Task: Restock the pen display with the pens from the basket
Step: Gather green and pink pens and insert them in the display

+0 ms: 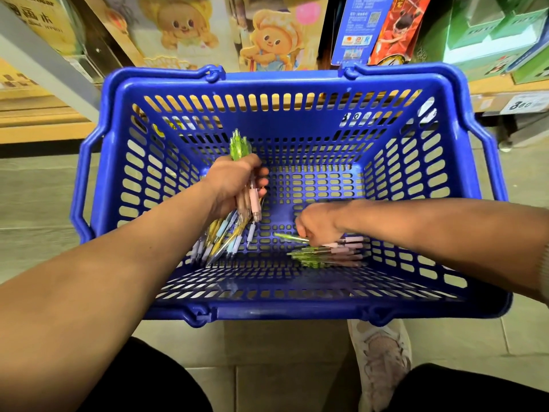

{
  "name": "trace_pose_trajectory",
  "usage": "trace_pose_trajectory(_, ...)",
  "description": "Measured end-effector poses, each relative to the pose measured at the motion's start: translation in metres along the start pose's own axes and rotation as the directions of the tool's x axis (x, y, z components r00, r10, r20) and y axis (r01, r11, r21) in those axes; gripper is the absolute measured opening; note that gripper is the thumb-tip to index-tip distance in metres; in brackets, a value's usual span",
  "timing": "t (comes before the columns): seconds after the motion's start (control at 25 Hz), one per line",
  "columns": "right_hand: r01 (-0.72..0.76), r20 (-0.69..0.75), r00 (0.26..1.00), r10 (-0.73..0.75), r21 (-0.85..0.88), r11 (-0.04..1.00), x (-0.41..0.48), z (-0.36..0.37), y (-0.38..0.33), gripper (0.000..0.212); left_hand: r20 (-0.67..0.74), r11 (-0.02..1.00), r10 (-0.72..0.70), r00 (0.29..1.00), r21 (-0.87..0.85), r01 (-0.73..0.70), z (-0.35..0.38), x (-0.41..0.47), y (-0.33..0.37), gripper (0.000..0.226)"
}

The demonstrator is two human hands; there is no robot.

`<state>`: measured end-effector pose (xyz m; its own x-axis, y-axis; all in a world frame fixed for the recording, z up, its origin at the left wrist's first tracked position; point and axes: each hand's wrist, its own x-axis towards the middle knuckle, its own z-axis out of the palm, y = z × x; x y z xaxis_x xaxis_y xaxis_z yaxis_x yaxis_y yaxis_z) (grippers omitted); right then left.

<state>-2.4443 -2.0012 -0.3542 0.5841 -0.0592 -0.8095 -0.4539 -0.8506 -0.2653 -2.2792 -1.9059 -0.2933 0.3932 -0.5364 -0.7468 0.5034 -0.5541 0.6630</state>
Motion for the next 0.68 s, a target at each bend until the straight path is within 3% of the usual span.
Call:
trace_pose_trajectory(0.04,-0.014,-0.034,0.999,0.018,0.105,0.994,-0.002,-0.004,-0.003,0.018,-0.011,1.0,0.005,1.0,-0.008,-0.005,0.001,0.0,0.0,0.008)
trace_pose_trajectory(0.08,-0.021,-0.09,0.995,0.053,0.327,0.945,0.002,-0.01,-0.002,0.015,-0.028,1.0,0.012,1.0,-0.013,-0.013,0.002,0.0,0.0,0.009)
trace_pose_trajectory(0.16,0.013,-0.2,0.958,0.205,0.745,0.667,0.007,-0.031,-0.006,0.008,-0.058,1.0,0.021,0.998,-0.004,-0.021,0.004,0.001,0.0,0.021)
trace_pose_trajectory(0.24,0.155,-0.258,0.938,0.233,0.909,0.386,0.008,-0.049,-0.011,0.008,-0.076,1.0,0.015,0.997,0.018,-0.014,0.005,0.003,0.0,0.03)
trace_pose_trajectory(0.32,0.266,-0.33,0.918,0.222,0.925,0.271,0.008,-0.055,-0.021,0.01,-0.084,0.998,0.004,0.996,0.057,0.001,0.004,0.003,0.0,0.029)
trace_pose_trajectory(0.56,0.318,-0.389,0.881,0.268,0.908,0.272,0.015,-0.051,-0.029,0.026,-0.065,0.994,-0.007,0.998,0.105,0.014,0.005,0.002,-0.001,0.038)
trace_pose_trajectory(0.68,0.317,-0.385,0.903,0.19,0.897,0.309,0.016,-0.05,-0.025,0.027,-0.061,0.993,0.001,0.998,0.117,0.006,0.005,0.002,-0.002,0.04)
